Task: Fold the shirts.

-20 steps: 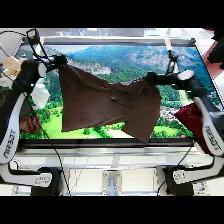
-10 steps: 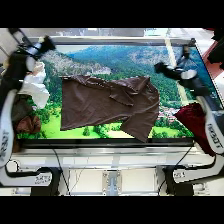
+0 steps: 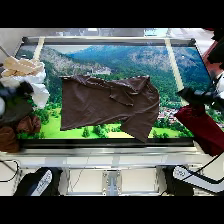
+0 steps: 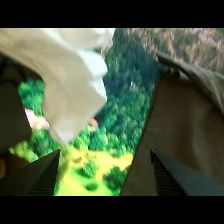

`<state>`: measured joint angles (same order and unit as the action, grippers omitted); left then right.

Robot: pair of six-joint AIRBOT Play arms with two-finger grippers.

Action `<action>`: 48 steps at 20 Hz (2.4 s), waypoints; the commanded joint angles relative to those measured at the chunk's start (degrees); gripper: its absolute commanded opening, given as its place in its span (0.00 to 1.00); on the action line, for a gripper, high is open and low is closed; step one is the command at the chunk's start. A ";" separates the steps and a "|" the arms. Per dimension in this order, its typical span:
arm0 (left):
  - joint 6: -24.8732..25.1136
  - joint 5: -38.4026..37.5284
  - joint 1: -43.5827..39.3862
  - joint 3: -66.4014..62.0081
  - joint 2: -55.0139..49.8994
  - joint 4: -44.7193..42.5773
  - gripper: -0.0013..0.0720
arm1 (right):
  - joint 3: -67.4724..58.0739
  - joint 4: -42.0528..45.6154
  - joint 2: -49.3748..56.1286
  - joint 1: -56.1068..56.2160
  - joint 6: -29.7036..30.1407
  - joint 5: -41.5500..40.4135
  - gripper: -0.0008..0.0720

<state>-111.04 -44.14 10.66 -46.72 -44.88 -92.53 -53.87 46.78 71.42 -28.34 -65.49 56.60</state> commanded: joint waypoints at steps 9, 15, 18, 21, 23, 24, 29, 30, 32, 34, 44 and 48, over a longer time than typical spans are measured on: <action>-2.86 4.39 0.74 27.36 19.91 25.88 0.90 | 20.04 -20.92 4.83 6.71 8.55 -9.38 0.67; 0.13 4.44 0.74 27.36 19.91 29.33 0.90 | 20.00 -22.03 6.69 10.12 8.48 -13.92 0.67; 0.15 4.39 0.74 27.36 19.91 29.53 0.90 | 19.91 -22.18 6.67 10.01 8.41 -12.87 0.65; 0.11 4.42 0.74 27.36 19.91 29.62 0.90 | 17.18 -22.38 5.97 7.76 10.47 -10.73 0.65; 0.11 4.48 0.74 27.36 19.91 29.62 0.90 | 13.27 -21.92 3.74 3.50 10.45 -5.75 0.65; 0.13 4.52 0.74 27.36 19.91 29.55 0.90 | 11.37 -21.14 2.58 0.92 10.23 -2.82 0.65; 0.09 6.78 0.74 27.36 19.91 29.66 0.90 | 11.13 -9.81 0.68 -4.74 4.02 1.42 0.66; 0.09 6.84 0.74 27.36 19.91 29.70 0.90 | 12.81 -10.40 1.11 -4.59 4.09 0.61 0.66; 0.09 6.73 0.74 27.36 19.91 29.94 0.90 | 16.15 -13.16 2.23 -3.89 6.56 -2.32 0.66; 0.09 6.75 0.74 27.36 19.91 30.03 0.90 | 17.70 -17.29 4.26 -2.29 10.23 -3.23 0.66; 0.11 6.78 0.74 27.36 19.91 31.04 0.90 | 17.79 -26.51 11.80 9.73 14.34 -14.36 0.63; 0.09 6.82 0.74 27.36 19.91 31.19 0.90 | 17.73 -30.16 11.76 9.51 14.64 -13.62 0.15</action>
<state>-110.96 -37.34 11.33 -19.35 -25.02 -61.56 -36.05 19.88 82.89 -19.35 -51.44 43.31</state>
